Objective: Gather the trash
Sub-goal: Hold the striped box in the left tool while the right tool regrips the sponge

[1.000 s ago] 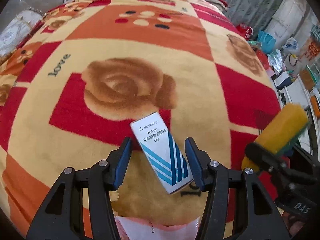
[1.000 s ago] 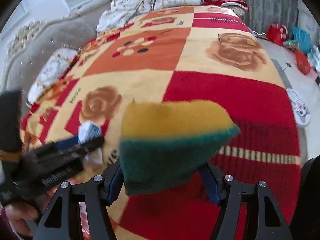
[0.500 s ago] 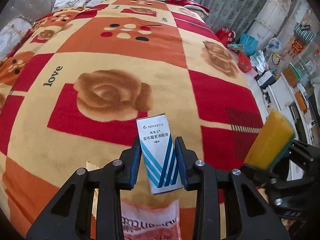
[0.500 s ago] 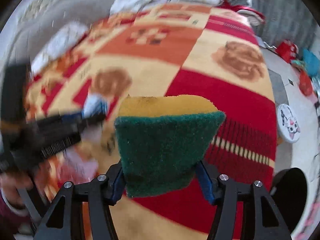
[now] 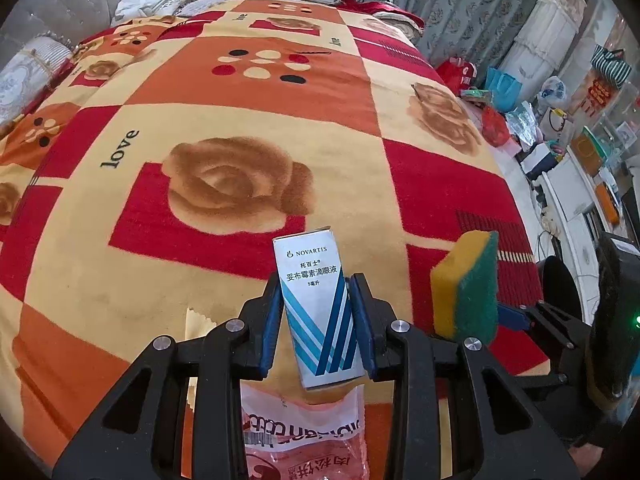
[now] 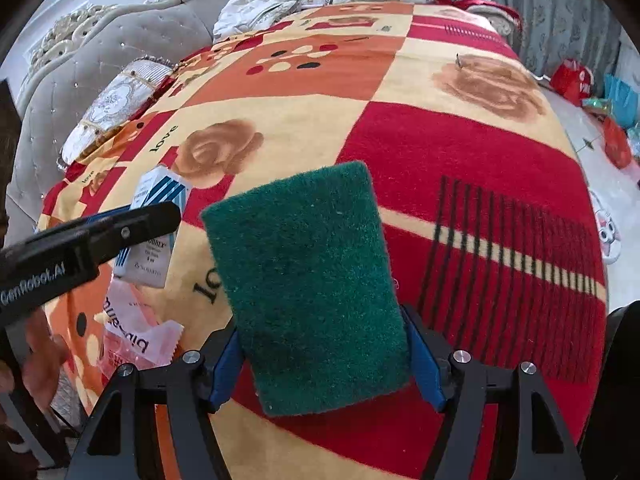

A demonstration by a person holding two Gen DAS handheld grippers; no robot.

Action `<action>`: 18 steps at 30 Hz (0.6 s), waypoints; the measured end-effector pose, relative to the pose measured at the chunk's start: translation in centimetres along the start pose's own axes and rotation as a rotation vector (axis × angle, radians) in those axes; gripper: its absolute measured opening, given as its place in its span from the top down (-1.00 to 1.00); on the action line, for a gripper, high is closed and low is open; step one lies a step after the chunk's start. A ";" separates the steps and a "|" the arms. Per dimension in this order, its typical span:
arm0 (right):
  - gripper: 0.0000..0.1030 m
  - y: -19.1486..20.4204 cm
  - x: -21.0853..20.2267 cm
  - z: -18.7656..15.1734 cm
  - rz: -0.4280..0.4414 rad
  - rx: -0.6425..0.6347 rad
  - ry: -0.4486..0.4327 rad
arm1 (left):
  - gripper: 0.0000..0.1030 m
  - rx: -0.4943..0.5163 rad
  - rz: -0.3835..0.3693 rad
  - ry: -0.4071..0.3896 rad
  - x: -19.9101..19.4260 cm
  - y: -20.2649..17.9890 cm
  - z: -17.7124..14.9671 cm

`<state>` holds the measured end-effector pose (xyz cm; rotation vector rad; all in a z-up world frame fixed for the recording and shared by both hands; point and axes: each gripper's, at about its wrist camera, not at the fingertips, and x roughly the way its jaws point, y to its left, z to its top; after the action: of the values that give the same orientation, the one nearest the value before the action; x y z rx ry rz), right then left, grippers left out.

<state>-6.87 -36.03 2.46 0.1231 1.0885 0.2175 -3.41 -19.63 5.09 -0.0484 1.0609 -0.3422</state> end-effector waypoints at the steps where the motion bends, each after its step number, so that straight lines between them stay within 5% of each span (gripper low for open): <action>1: -0.45 0.1 -0.1 -0.1 0.006 -0.007 -0.006 | 0.40 -0.001 0.001 0.001 0.0 0.0 -0.1; 3: -0.66 0.1 -0.1 -0.2 0.030 -0.017 -0.013 | 0.40 -0.007 0.001 0.005 0.2 0.0 -0.1; 12: -0.66 0.4 -0.1 0.0 0.031 -0.048 -0.039 | 0.40 -0.009 0.012 -0.009 -0.3 0.1 -0.1; 14: -0.56 0.4 0.1 -0.3 -0.007 -0.054 -0.030 | 0.40 -0.001 0.014 -0.013 -0.5 -0.1 -0.2; 15: -0.23 0.3 0.1 -0.4 -0.003 -0.047 -0.035 | 0.40 0.004 0.015 -0.015 -0.5 -0.3 -0.3; 18: -0.21 -0.5 -0.9 -0.9 0.010 -0.001 -0.065 | 0.40 0.016 0.007 -0.021 -0.8 -1.2 -0.5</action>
<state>-7.99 -36.70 2.71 0.1341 1.0230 0.2213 -4.55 -20.42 5.78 -0.0336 1.0371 -0.3435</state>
